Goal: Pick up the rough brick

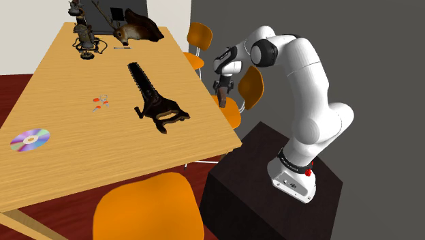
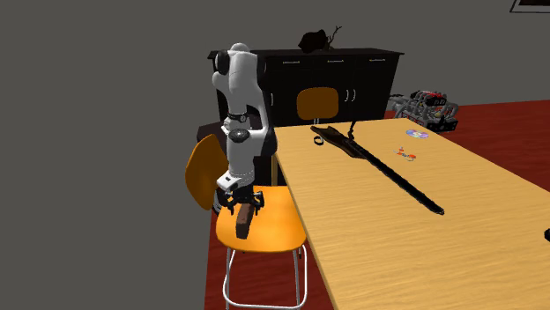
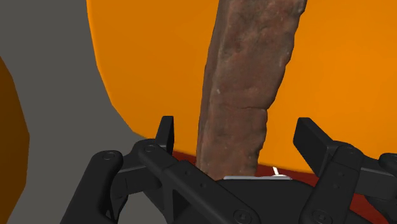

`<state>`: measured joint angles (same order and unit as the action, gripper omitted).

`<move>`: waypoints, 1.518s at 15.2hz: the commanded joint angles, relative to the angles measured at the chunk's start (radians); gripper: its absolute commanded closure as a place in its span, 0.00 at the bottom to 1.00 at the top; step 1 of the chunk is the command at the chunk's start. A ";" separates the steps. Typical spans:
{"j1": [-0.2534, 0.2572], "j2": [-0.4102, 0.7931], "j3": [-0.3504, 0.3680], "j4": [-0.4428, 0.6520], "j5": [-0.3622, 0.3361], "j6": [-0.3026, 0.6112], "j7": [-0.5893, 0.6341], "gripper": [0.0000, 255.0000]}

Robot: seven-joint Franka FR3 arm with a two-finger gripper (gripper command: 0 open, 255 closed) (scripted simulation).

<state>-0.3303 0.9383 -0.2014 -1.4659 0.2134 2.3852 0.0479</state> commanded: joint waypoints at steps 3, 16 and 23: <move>-0.002 0.026 0.004 0.008 0.004 0.019 -0.001 0.00; 0.002 -0.007 -0.001 -0.008 0.000 0.001 0.001 1.00; 0.011 -0.080 -0.013 -0.035 -0.010 -0.045 0.004 1.00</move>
<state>-0.3227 0.8743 -0.2121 -1.4880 0.2045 2.3427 0.0511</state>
